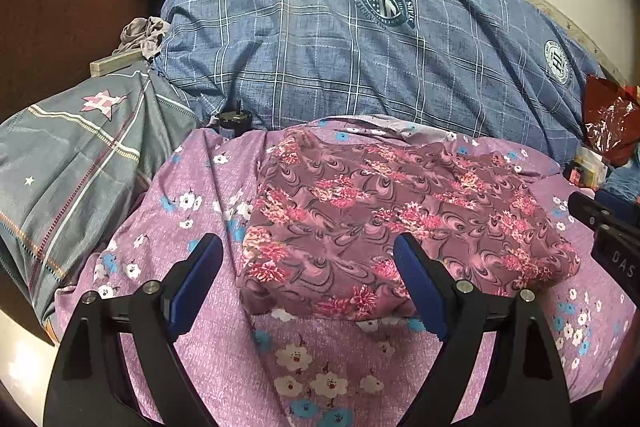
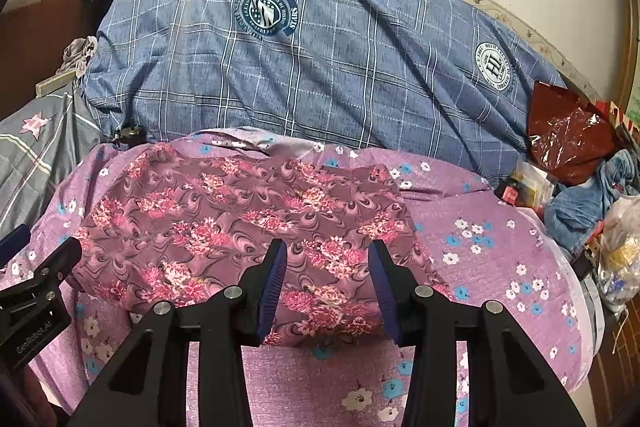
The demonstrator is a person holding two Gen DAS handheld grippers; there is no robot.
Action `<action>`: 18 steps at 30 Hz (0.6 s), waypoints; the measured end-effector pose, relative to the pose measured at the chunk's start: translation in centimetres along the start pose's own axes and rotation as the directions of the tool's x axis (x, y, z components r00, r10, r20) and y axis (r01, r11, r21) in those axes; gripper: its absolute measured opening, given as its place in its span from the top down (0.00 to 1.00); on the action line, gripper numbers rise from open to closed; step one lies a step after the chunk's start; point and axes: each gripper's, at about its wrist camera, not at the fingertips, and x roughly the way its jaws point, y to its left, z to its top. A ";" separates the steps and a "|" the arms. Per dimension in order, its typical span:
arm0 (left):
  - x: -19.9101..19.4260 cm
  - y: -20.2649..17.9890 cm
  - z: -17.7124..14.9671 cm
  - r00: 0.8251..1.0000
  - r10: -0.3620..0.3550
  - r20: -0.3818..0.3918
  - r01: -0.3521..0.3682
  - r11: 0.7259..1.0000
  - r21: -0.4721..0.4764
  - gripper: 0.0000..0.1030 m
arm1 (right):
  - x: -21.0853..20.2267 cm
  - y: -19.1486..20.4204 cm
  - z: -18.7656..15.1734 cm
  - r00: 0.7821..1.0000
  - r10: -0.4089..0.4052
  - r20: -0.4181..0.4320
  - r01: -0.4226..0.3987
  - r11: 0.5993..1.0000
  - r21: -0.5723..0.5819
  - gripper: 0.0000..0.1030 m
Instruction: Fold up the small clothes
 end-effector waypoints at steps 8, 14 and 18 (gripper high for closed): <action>-0.2 -0.7 0.2 1.000 -0.001 0.007 0.001 1.000 0.015 0.15 | -0.1 -0.3 -0.1 1.000 0.003 0.007 -0.003 1.000 -0.002 0.57; 0.1 -1.0 0.2 1.000 -0.002 0.000 0.002 1.000 0.019 0.15 | 0.1 -0.7 -0.1 1.000 -0.002 0.009 0.002 1.000 0.003 0.57; 0.2 -1.3 0.1 1.000 -0.003 0.005 0.003 1.000 0.030 0.15 | 0.2 -0.6 -0.3 1.000 -0.003 0.008 0.003 1.000 -0.002 0.57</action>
